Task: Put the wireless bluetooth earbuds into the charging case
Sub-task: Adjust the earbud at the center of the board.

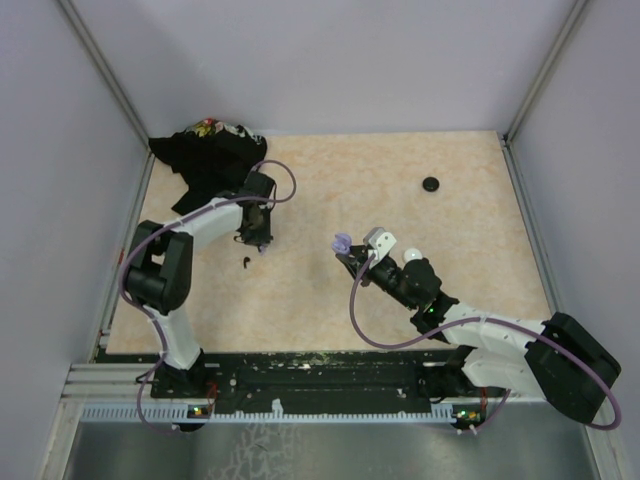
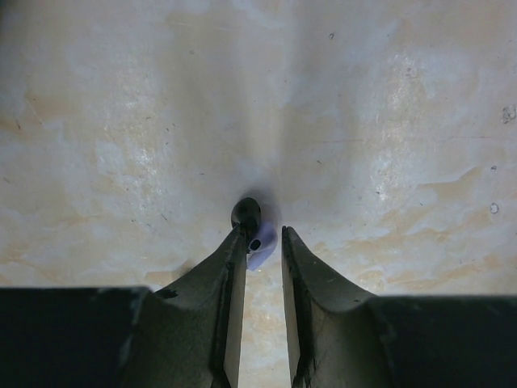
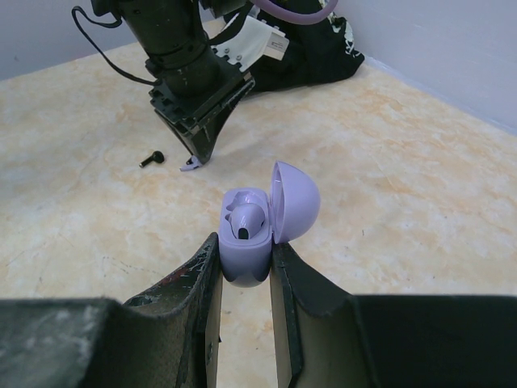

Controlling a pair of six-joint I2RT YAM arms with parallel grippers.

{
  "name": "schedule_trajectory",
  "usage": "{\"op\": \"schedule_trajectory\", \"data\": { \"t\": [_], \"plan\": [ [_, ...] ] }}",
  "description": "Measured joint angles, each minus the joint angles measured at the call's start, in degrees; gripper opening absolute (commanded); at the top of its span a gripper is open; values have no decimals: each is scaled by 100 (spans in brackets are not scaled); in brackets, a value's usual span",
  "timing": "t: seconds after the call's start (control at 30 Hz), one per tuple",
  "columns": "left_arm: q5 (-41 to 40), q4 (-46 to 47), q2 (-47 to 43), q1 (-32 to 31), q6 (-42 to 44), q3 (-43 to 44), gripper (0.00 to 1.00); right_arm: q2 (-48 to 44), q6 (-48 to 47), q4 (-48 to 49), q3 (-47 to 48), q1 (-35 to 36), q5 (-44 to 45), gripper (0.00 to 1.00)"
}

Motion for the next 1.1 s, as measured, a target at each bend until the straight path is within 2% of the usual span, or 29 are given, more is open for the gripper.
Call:
{"op": "schedule_trajectory", "data": {
  "t": [0.47,0.8,1.1],
  "plan": [
    [92,17,118,-2,4,2,26,4,0,0,0,0,-2,0],
    [114,-22,103,-15,-4,-2,35,4,0,0,0,0,-7,0],
    [205,-74,-330,-155,-24,-4,35,4,2,0,0,0,-26,0]
  ]
}}
